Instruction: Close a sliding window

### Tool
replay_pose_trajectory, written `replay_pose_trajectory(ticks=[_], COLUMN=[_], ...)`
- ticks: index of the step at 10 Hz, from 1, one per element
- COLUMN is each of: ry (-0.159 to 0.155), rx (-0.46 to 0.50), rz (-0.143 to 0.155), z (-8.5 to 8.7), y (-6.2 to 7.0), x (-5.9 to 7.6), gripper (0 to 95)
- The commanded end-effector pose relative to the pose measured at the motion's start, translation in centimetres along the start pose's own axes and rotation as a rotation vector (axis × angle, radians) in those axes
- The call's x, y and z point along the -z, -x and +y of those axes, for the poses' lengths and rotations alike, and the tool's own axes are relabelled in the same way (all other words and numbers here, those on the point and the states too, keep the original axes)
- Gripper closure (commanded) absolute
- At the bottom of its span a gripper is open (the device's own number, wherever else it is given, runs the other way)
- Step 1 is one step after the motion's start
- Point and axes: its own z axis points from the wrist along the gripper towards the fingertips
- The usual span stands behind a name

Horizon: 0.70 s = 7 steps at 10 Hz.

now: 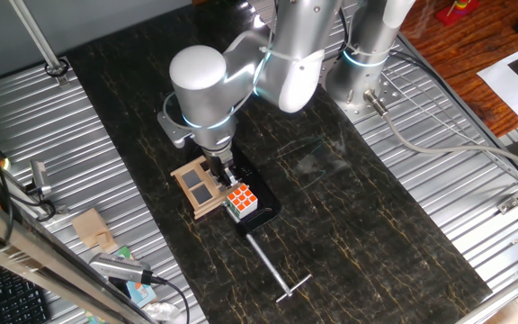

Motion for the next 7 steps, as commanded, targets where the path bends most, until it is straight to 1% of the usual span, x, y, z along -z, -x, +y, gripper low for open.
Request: replay_pose_trajectory(ticks=[1,7], ry=[-0.009,-0.012], rx=[0.006,0.020], rz=[-0.004,-0.010], z=[-0.28,-0.98], y=[-0.06,-0.31], x=[-0.01,0.18], gripper=[95.0,95.0])
